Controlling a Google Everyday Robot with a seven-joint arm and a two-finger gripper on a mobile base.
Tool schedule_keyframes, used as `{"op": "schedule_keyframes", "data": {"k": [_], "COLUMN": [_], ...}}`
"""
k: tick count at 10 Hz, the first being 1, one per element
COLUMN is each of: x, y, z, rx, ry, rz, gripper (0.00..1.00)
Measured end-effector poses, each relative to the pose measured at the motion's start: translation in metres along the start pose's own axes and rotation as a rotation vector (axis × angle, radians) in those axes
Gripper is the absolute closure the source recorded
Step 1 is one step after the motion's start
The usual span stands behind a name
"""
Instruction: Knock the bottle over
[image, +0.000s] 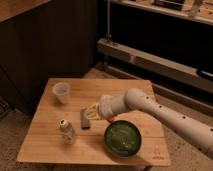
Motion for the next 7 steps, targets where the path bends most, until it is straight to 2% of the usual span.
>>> {"op": "schedule_keyframes", "data": {"k": [1,3,7], "x": [-0.005,-0.012,-0.022], "y": [0.003,0.007,0.012], "z": [0.004,0.007,0.013], "rx": [-0.007,-0.016,-0.04], "ry": [-0.024,-0.047,-0.064], "rz": [-0.011,-0.026,-0.053], "gripper": [0.95,0.95,0.95]}}
